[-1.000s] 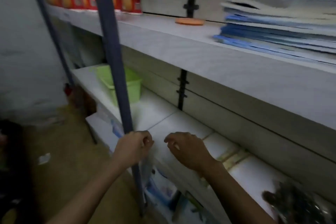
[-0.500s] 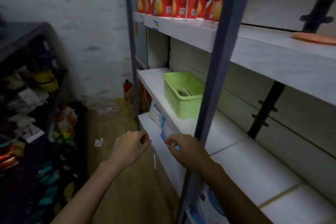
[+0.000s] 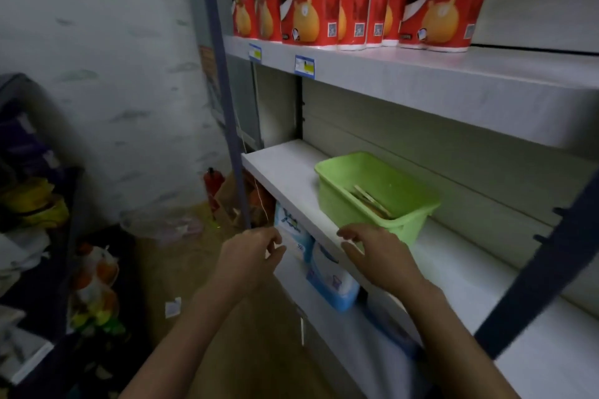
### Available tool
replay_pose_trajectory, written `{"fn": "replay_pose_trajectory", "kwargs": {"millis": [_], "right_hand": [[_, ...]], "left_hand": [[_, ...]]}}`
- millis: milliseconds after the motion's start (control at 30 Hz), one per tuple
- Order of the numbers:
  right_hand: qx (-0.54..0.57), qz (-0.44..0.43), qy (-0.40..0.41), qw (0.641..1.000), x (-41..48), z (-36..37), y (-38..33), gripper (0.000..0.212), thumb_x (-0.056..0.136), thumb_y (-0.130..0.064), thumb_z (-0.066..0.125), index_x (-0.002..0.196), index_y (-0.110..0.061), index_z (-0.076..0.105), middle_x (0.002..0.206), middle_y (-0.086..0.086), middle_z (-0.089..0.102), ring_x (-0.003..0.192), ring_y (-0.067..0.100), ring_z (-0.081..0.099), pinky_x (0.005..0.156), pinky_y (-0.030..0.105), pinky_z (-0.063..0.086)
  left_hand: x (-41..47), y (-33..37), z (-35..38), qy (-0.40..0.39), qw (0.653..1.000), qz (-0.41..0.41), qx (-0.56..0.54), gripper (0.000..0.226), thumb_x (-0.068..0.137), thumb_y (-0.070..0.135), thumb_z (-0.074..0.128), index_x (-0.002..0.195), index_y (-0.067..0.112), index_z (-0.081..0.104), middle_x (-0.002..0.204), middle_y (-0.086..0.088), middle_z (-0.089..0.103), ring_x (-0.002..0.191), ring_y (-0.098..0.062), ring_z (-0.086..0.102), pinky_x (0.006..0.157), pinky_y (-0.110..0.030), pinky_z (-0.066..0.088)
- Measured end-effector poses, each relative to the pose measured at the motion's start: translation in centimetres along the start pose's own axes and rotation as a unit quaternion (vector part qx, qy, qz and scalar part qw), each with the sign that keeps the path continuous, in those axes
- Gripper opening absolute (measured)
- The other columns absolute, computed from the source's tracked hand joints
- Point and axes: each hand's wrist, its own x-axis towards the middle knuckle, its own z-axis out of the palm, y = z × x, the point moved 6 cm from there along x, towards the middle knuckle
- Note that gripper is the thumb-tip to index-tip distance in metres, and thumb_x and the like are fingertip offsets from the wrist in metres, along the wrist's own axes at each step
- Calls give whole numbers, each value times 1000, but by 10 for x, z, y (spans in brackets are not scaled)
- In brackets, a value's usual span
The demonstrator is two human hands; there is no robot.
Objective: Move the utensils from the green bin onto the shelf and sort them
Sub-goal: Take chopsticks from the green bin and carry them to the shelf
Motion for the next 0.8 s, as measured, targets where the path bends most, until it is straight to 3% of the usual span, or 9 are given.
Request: {"fn": "replay_pose_trajectory", "kwargs": {"millis": [200,367,467,800], "right_hand": [[9,77,59,995,51,-13,30,24,92,-30,51,113,-28,63,114,-5,67,106,21,63,86,38,52],[-2,154,79,985,91,-15,71,25,93,-25,49,113,-29,63,116,0,68,107,26,62,86,39,52],[-11,191,90,977,115,-16,97,30,94,-18,45,115,-29,63,119,2,67,109,28,61,89,38,50],[-20,274,8,961,159,-2,153,33,96,-16,40,123,-22,57,126,8,62,114,27,58,94,37,48]], "left_hand": [[67,-17,7,4,998,52,-28,23,95,35,47,107,20,60,100,5,64,86,-10,57,69,-20,41],[133,-14,22,-12,993,94,-67,21,94,33,47,104,18,58,99,4,64,92,-14,59,80,-30,49],[174,-8,33,-1,988,129,-90,20,93,32,49,101,17,59,96,6,64,86,-11,55,79,-26,44],[267,24,67,-17,951,274,-143,14,88,21,59,94,11,67,84,-3,69,81,-22,62,68,-29,45]]}}
